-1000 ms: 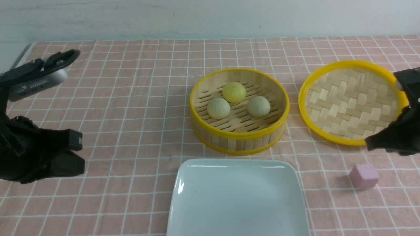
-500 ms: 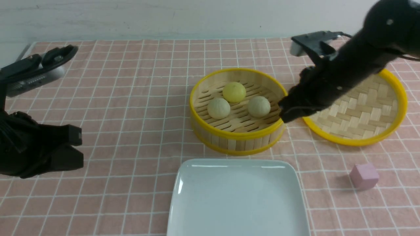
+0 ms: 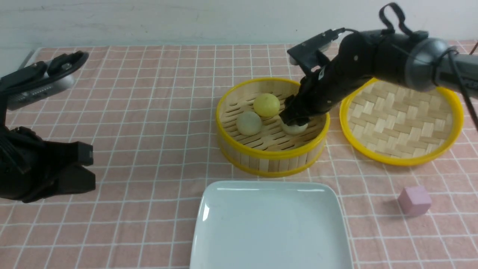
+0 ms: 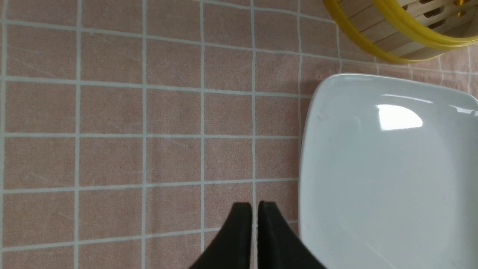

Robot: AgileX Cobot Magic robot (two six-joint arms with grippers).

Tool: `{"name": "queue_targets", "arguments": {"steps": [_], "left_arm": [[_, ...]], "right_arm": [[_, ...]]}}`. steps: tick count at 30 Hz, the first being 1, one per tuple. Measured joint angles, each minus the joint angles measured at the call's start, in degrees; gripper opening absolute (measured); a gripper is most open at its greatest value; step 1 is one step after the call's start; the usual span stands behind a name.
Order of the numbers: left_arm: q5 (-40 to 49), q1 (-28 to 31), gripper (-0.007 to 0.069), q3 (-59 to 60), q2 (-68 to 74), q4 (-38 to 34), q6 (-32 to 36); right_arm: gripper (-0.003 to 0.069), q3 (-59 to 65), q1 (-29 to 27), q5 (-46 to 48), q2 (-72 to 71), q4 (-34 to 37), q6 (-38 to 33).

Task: Put the steamed buns into the plate on the pink tablecloth.
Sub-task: 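Reach toward a bun in the bamboo steamer with the right gripper, then move the steamed bun from the bamboo steamer onto the white plate with the right gripper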

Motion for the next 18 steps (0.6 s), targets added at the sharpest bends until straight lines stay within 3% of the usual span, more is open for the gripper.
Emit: {"name": "queue_targets", "arguments": {"steps": [1, 3, 4, 5, 7, 12, 14, 18], "left_arm": [[-0.06, 0.00, 0.0055, 0.00, 0.00, 0.00, 0.00], [-0.11, 0.00, 0.0056, 0.00, 0.00, 0.00, 0.00], [-0.13, 0.00, 0.0058, 0.00, 0.00, 0.00, 0.00], [-0.18, 0.00, 0.0059, 0.00, 0.00, 0.00, 0.00], [-0.19, 0.00, 0.0062, 0.00, 0.00, 0.00, 0.00], [-0.25, 0.00, 0.0067, 0.00, 0.00, 0.00, 0.00], [-0.30, 0.00, 0.0070, 0.00, 0.00, 0.00, 0.00], [-0.30, 0.00, 0.0074, 0.00, 0.00, 0.00, 0.00]], "right_arm": [[0.0347, 0.00, 0.00, -0.06, 0.11, -0.08, 0.11], [0.0249, -0.11, 0.07, -0.42, 0.26, -0.07, 0.89], [0.0115, -0.71, 0.07, 1.27, -0.62, -0.07, 1.21], [0.0058, -1.16, 0.07, 3.45, -1.73, -0.07, 1.28], [0.0026, -1.49, 0.07, 7.07, -3.34, -0.07, 1.28], [0.0022, -1.44, 0.07, 24.60, -14.39, 1.76, 1.96], [0.0022, 3.52, 0.36, 31.67, -20.55, 9.05, 2.66], [0.0028, 14.49, 3.31, 29.46, -22.15, 14.39, 1.55]]}}
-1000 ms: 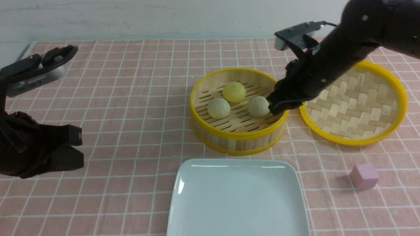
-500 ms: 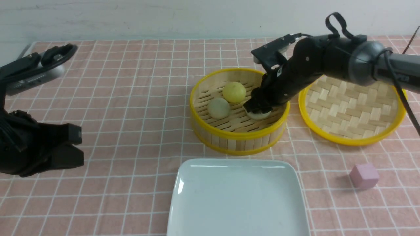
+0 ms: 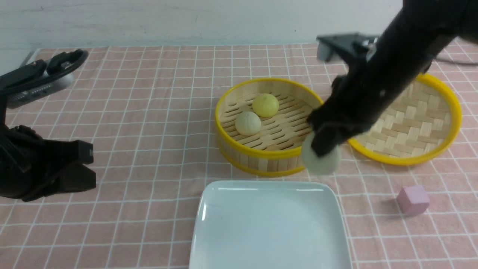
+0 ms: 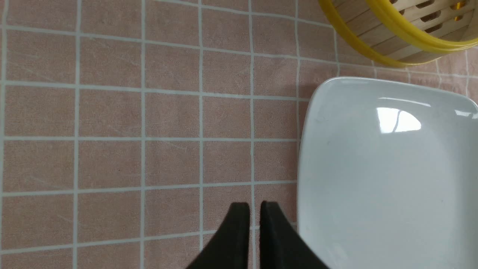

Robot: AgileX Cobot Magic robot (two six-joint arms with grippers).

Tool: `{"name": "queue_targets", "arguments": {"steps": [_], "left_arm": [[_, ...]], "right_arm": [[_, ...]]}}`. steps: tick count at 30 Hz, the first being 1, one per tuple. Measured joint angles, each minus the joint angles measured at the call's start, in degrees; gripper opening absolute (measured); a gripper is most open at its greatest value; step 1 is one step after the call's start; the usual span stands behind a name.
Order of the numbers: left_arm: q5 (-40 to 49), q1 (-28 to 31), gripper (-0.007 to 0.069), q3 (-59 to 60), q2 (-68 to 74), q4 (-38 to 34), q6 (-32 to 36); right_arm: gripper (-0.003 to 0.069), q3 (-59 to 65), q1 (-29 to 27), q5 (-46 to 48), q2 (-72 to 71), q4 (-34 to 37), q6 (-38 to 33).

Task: Put the steamed buns into the plate on the pink tablecloth.
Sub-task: 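Move the steamed bun from the bamboo steamer onto the white plate with the right gripper, then reach into the bamboo steamer and grasp a bun with the left gripper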

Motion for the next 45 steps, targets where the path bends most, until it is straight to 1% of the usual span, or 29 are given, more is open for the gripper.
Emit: {"name": "queue_targets", "arguments": {"steps": [1, 3, 4, 5, 7, 8, 9, 11, 12, 13, 15, 16, 17, 19, 20, 21, 22, 24, 26, 27, 28, 29, 30, 31, 34, 37, 39, 41, 45], "left_arm": [[0.00, 0.00, 0.0074, 0.00, 0.00, 0.00, 0.00], [-0.09, 0.00, 0.0076, 0.00, 0.06, 0.02, 0.00], [-0.16, 0.00, 0.0076, 0.00, 0.06, 0.02, 0.00], [-0.22, 0.00, 0.0079, 0.00, 0.17, 0.02, -0.06], [-0.22, 0.00, 0.0084, 0.00, 0.17, 0.02, -0.97], [-0.36, 0.00, 0.0086, 0.00, 0.17, 0.02, -2.03], [-0.65, 0.00, 0.0087, 0.00, 0.29, 0.02, -2.78], [-0.88, 0.00, 0.0090, -0.65, 0.60, 0.02, -3.50], [-0.92, 0.00, 0.0092, -1.55, 1.02, -0.14, -3.73], [-0.92, 0.00, 0.0094, -2.30, 1.48, -0.49, -3.80], [-0.66, 0.00, 0.0094, -3.41, 2.27, -1.32, -3.85], [-0.04, 0.00, 0.0097, -6.07, 4.03, -3.16, -3.80], [0.62, -0.05, 0.0097, -7.26, 4.99, -4.09, -3.47], [1.54, -1.24, 0.0097, -10.54, 7.85, -5.72, -2.21], [1.54, -1.47, 0.0097, -10.89, 8.17, -5.81, -2.07], [1.73, -2.50, 0.0097, -12.35, 9.53, -6.11, -1.73], [1.76, -6.52, 0.0097, -15.74, 13.45, -6.26, -1.36], [1.51, -11.54, 0.0097, -20.37, 18.09, -5.86, -1.27], [0.63, -15.97, 0.0101, -24.79, 22.89, -5.06, -1.47], [0.04, -18.16, 0.0107, -27.53, 25.77, -4.29, -1.94], [-0.51, -20.08, 0.0116, -30.42, 28.72, -3.34, -2.62], [-0.63, -20.43, 0.0118, -30.42, 29.31, -3.34, -2.62], [-1.44, -22.32, 0.0137, -34.76, 32.92, -1.99, -3.81], [-1.66, -22.86, 0.0145, -36.04, 34.13, -1.56, -4.22], [-1.98, -26.55, 0.0256, -47.99, 45.22, 1.70, -7.98], [-0.44, -28.34, 0.0351, -57.21, 52.43, 4.41, -9.17], [0.31, -29.38, 0.0400, -61.85, 56.54, 6.73, -9.31], [0.56, -30.14, 0.0435, -65.90, 60.52, 9.67, -9.43], [0.67, -30.65, 0.0445, -69.85, 65.94, 16.15, -9.43]], "right_arm": [[0.0031, 1.37, 0.25, -1.07, 0.10, 0.00, -0.08], [0.0067, 9.06, 3.34, -8.30, 1.62, -1.28, -0.24], [0.0072, 9.53, 3.54, -8.91, 1.75, -1.42, -0.24], [0.0134, 12.57, 4.84, -13.82, 2.67, -2.57, -0.11], [0.0226, 14.31, 5.72, -17.23, 3.71, -3.06, 0.28], [0.0296, 14.56, 5.85, -18.12, 4.05, -3.14, 1.23], [0.0369, 14.21, 5.85, -17.91, 4.21, -3.36, 1.95], [0.0450, 12.90, 5.32, -15.57, 4.13, -4.05, 2.57], [0.0510, 11.16, 4.40, -13.13, 3.71, -4.63, 2.77], [0.0542, 9.83, 3.86, -11.43, 3.45, -5.17, 2.77], [0.0567, 7.80, 2.52, -9.35, 2.54, -5.93, 2.88], [0.0573, 5.32, 0.09, -5.41, 0.40, -7.07, 3.02], [0.0559, 4.55, -1.08, -3.88, -1.23, -7.48, 3.02], [0.0481, 3.84, -4.10, 0.06, -5.00, -8.82, 3.02], [0.0470, 3.84, -4.41, 0.44, -5.00, -8.92, 3.02], [0.0422, 3.84, -5.65, 2.15, -7.02, -9.33, 3.02], [0.0293, 5.02, -8.72, 4.53, -10.79, -10.02, 3.41], [0.0123, 7.55, -11.69, 5.71, -15.49, -10.25, 4.92], [0.0021, 10.53, -13.32, 6.16, -18.74, -10.25, 5.80], [-0.0004, 12.35, -14.08, 6.36, -20.61, -10.25, 6.08], [-0.0012, 14.16, -14.61, 6.48, -22.32, -10.30, 6.38], [-0.0012, 14.51, -14.68, 6.48, -22.65, -10.30, 6.39], [-0.0014, 16.60, -14.96, 6.42, -24.43, -10.40, 6.65], [-0.0014, 17.26, -15.03, 6.31, -25.19, -10.40, 6.76], [-0.0014, 21.84, -15.09, 3.58, -27.86, -10.40, 7.02], [-0.0012, 22.85, -15.11, 1.74, -27.83, -10.34, 7.02], [-0.0010, 22.92, -15.16, 1.05, -27.80, -10.34, 7.02], [-0.0008, 22.97, -15.16, 0.09, -27.80, -10.34, 7.08], [-0.0008, 22.97, -15.16, -2.32, -27.80, -10.34, 7.08]]}}
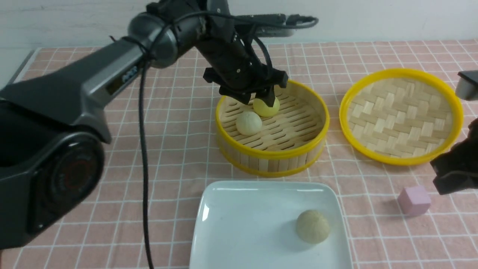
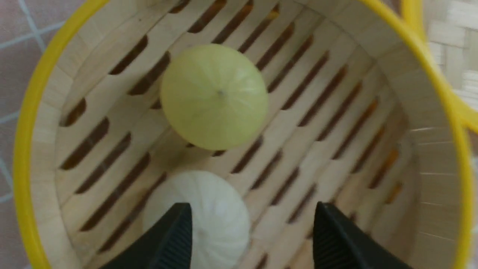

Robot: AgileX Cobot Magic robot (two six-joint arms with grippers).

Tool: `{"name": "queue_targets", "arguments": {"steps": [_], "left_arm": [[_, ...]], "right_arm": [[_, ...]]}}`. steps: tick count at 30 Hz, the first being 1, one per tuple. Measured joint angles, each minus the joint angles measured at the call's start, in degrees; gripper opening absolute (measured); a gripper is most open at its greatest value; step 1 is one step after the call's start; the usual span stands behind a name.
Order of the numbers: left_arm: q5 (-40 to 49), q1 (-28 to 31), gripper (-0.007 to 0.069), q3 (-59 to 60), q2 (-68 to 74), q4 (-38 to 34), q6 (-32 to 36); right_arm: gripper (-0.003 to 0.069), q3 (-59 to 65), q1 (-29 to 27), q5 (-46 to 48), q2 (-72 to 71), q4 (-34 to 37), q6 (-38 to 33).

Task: Put the steamed buns into the plate on the pink tablecloth.
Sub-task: 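Reach into the bamboo steamer and grasp a bun with the left gripper, then carry the bun from the bamboo steamer to the plate with the left gripper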

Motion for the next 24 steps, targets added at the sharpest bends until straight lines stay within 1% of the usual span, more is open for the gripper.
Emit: {"name": "queue_targets", "arguments": {"steps": [2, 3, 4, 5, 6, 7, 8, 9, 10, 12, 14, 18, 21, 23, 24], "left_arm": [[0.00, 0.00, 0.0429, -0.34, 2.13, 2.89, 0.00], [0.00, 0.00, 0.0426, -0.34, 2.30, 2.89, 0.00], [0.06, 0.00, 0.0401, -0.34, 3.17, 3.89, 0.00], [0.33, 0.06, 0.0362, -0.34, 3.85, 4.03, 0.00], [0.72, 0.06, 0.0307, -0.34, 4.29, 4.07, 0.00], [0.83, 0.06, 0.0296, -0.34, 4.27, 4.07, 0.00], [1.32, 0.06, 0.0239, -0.34, 4.27, 4.07, 0.00], [2.20, 0.06, 0.0126, -0.47, 3.31, 4.07, 0.00], [2.82, 0.06, 0.0085, -0.47, 2.65, 4.20, 0.07], [4.41, 0.01, 0.0045, -0.47, 1.20, 4.50, 0.07], [8.60, 0.01, 0.0030, -0.47, -3.91, 5.17, 0.07], [15.65, 0.01, 0.0029, -0.73, -13.67, 4.94, -0.07], [16.94, 0.01, 0.0029, 0.54, -17.39, 3.45, -1.16], [17.06, 0.01, 0.0029, 3.52, -18.33, 1.18, -1.76], [17.01, -0.04, 0.0029, 7.12, -18.38, -0.72, -1.81]], "right_arm": [[-0.0005, 0.00, 0.00, -1.17, 0.00, 0.00, 0.00], [-0.0005, 0.00, 0.00, -1.24, 0.00, 0.00, 0.00], [-0.0005, 0.00, 0.00, -1.76, 0.00, 0.00, 0.00], [-0.0003, 0.00, 0.00, -2.01, 0.00, 0.00, 0.00], [-0.0001, 0.00, 0.00, -2.14, 0.00, 0.00, 0.00], [-0.0001, 0.00, 0.00, -2.13, 0.00, 0.00, 0.00], [-0.0001, 0.00, 0.00, -2.13, 0.00, 0.00, 0.00], [0.0000, 0.00, 0.00, -2.07, 0.00, -0.06, 0.00], [0.0000, 0.00, 0.00, -2.07, 0.00, -0.06, 0.00], [0.0000, 0.00, 0.00, -2.02, 0.00, -0.06, 0.00], [0.0000, 0.00, 0.00, -1.96, 0.00, -0.10, 0.00], [0.0000, 0.00, 0.00, -1.90, 0.00, -0.24, 0.00], [0.0000, 0.00, 0.00, -2.16, 0.00, -0.25, 0.00], [0.0002, 0.00, 0.00, -2.23, 0.00, -0.25, 0.00], [0.0003, 0.00, 0.00, -2.23, 0.00, -0.30, 0.00]]}}
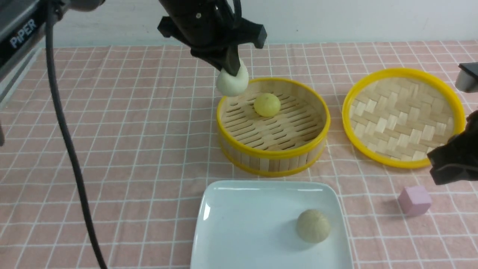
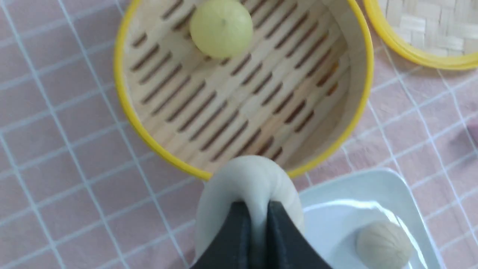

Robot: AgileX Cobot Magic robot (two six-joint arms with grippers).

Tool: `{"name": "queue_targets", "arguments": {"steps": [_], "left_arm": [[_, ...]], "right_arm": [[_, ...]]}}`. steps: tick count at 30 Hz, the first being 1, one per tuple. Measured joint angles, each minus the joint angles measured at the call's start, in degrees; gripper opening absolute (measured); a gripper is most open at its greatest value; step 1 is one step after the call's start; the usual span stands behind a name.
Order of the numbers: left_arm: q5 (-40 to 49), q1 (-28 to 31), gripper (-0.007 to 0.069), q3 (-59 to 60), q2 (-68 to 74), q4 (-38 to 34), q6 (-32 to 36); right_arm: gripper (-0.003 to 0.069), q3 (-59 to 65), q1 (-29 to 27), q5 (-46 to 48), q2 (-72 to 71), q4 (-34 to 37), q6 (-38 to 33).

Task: Put the steamed buns into the plate on the pink tablecloth.
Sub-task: 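Carry the bun from the bamboo steamer to the plate with the left gripper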

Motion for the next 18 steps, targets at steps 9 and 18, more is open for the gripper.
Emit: {"name": "queue_targets", "arguments": {"steps": [9, 18], "left_arm": [[-3.41, -6.28, 0.0042, 21.95, 1.51, -2.68, -0.11], [-15.59, -9.02, 0.0197, 25.04, 3.05, 1.27, -7.07]], "right_arm": [[0.0009, 0.00, 0.00, -0.13, 0.12, -0.18, 0.00], [0.0018, 0.00, 0.00, -0.30, 0.18, -0.86, 0.00]]}}
